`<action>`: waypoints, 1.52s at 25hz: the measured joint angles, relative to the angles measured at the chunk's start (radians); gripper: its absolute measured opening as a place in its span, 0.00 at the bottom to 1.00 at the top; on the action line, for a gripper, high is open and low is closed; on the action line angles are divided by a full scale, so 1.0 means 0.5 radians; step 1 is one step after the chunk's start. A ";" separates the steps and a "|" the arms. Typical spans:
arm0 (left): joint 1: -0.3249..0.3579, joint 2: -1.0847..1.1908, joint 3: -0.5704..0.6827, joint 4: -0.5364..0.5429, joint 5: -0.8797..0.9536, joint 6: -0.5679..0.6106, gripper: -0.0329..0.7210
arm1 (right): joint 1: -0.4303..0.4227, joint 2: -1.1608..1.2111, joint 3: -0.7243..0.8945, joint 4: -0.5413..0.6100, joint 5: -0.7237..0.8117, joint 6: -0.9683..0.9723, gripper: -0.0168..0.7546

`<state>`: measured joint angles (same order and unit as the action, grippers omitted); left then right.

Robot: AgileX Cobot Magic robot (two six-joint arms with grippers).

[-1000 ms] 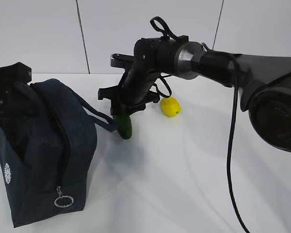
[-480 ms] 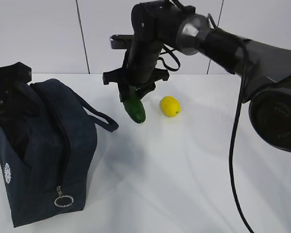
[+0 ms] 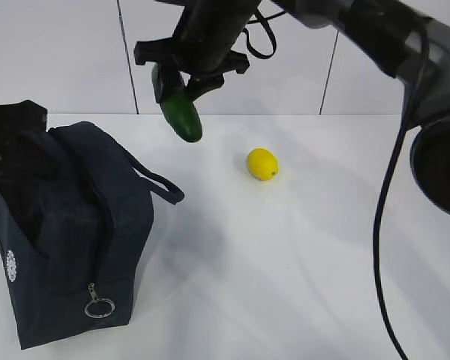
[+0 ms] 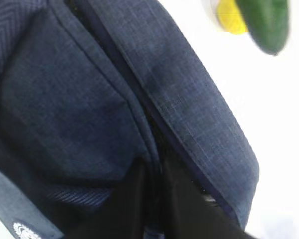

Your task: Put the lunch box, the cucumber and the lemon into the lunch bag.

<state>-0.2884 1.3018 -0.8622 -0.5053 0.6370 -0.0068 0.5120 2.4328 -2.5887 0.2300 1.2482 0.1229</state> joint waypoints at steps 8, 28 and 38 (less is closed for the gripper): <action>0.070 -0.097 0.000 0.030 0.014 0.041 0.08 | 0.000 -0.213 -0.003 0.344 0.012 -0.126 0.49; 0.070 -0.163 0.000 0.062 0.021 0.077 0.08 | 0.004 -0.829 1.102 0.728 0.012 -0.213 0.49; 0.070 -0.163 0.000 0.050 0.021 0.085 0.08 | 0.172 -0.907 1.268 0.813 -0.003 -0.257 0.49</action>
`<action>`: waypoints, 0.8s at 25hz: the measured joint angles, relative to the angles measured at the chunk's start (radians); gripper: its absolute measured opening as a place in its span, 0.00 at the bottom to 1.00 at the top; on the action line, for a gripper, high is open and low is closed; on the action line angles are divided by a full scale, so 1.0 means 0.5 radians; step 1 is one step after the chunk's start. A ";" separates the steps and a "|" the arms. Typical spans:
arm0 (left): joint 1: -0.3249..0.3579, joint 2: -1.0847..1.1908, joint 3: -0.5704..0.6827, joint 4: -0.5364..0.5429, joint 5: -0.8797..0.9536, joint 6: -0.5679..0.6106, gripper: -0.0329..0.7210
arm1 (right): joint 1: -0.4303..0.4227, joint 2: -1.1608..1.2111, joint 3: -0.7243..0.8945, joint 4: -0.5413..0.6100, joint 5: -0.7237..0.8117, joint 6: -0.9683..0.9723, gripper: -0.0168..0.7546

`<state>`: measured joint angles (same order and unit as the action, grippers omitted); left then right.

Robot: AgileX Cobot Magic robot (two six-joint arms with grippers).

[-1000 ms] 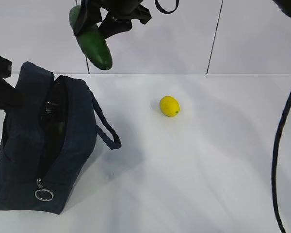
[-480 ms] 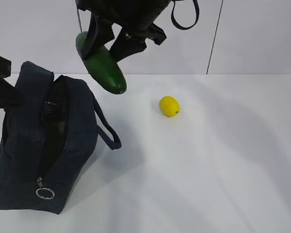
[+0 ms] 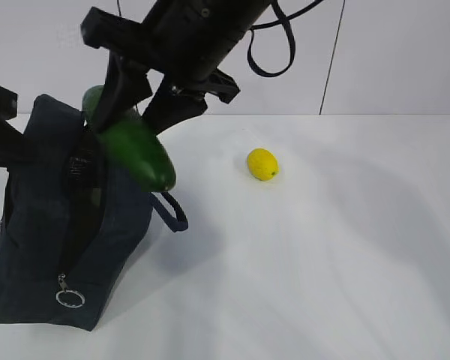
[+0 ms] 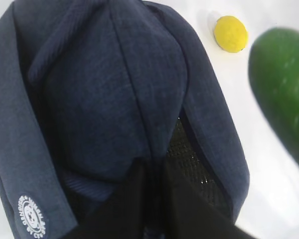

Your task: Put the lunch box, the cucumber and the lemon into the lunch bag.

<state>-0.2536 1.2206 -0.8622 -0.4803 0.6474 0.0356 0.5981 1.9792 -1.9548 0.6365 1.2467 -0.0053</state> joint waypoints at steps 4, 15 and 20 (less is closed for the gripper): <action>0.000 0.000 0.000 -0.001 0.000 0.004 0.08 | 0.030 0.035 0.000 0.004 0.000 0.000 0.49; 0.000 0.000 0.000 -0.009 -0.004 0.004 0.08 | 0.034 0.226 0.003 0.121 -0.082 0.011 0.49; 0.000 0.000 0.000 -0.013 -0.008 0.004 0.08 | 0.034 0.276 0.003 0.167 -0.281 0.011 0.49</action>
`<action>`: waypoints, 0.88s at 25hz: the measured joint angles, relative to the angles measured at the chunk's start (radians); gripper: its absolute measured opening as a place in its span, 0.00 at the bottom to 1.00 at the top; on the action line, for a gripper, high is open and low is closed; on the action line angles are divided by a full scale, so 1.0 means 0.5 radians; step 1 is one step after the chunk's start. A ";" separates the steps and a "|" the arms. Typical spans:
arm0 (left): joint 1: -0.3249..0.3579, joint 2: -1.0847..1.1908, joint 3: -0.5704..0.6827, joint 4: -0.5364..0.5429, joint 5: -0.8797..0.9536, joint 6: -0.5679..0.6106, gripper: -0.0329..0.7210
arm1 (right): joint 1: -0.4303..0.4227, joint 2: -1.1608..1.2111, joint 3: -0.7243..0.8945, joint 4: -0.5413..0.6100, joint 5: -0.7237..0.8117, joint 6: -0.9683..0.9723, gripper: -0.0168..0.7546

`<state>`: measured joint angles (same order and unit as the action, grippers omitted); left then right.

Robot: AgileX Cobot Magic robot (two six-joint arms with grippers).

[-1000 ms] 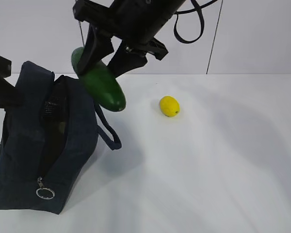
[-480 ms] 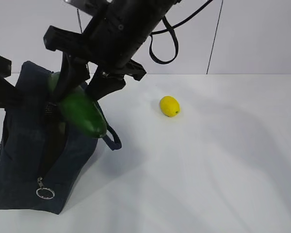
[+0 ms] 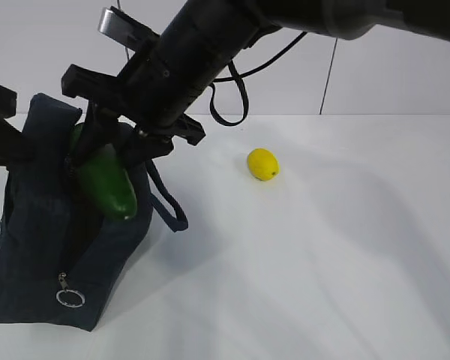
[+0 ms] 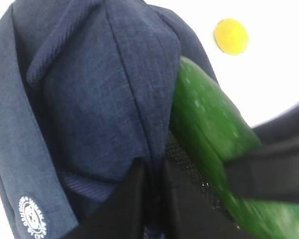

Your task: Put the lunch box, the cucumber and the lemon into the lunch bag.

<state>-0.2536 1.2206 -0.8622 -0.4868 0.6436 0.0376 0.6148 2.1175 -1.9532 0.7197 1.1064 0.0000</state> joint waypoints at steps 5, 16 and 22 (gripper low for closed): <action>0.002 0.000 0.000 -0.004 0.000 0.000 0.08 | 0.000 0.013 0.000 0.005 -0.167 0.000 0.53; 0.002 0.000 0.000 -0.008 0.000 0.000 0.08 | 0.083 0.074 0.000 0.008 -0.276 -0.011 0.61; 0.002 0.000 0.000 -0.016 0.000 0.004 0.08 | 0.135 0.135 0.000 0.035 -0.303 -0.076 0.75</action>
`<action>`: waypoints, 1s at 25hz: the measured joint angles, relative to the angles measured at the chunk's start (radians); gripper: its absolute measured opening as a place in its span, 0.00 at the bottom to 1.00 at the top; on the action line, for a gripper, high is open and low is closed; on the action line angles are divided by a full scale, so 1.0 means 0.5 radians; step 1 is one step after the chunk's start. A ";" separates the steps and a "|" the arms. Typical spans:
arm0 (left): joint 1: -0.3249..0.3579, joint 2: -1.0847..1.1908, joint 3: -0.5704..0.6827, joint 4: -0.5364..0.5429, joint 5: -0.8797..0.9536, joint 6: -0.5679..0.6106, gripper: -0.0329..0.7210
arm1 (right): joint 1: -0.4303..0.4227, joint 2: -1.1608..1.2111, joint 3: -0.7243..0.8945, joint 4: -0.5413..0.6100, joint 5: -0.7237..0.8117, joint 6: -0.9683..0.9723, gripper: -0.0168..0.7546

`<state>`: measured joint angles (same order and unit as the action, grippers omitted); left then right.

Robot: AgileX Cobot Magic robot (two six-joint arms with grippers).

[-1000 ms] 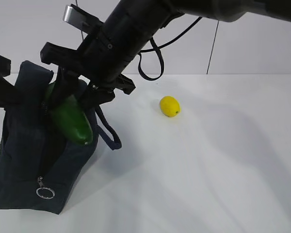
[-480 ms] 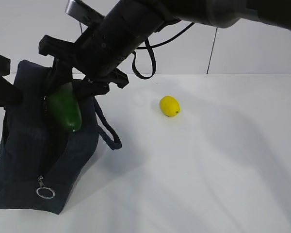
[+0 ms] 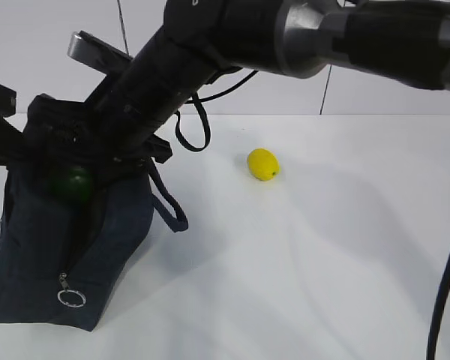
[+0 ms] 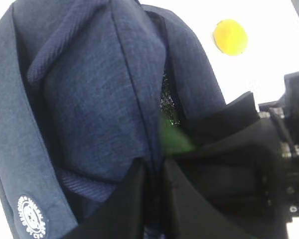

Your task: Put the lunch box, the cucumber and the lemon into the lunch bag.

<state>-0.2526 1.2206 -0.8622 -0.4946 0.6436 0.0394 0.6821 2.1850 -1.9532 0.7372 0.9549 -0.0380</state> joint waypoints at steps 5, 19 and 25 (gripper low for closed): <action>0.000 0.000 0.000 -0.004 0.004 0.000 0.08 | -0.004 0.000 0.000 -0.008 0.005 -0.025 0.77; 0.000 0.000 0.000 -0.019 0.010 0.004 0.08 | -0.299 -0.171 -0.184 -0.174 0.528 -0.045 0.77; 0.000 0.000 0.000 -0.019 0.015 0.004 0.08 | -0.412 -0.341 -0.205 -0.903 0.565 0.005 0.77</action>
<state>-0.2526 1.2206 -0.8622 -0.5041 0.6510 0.0412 0.4762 2.0146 -2.0556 0.2855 1.2372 -0.0357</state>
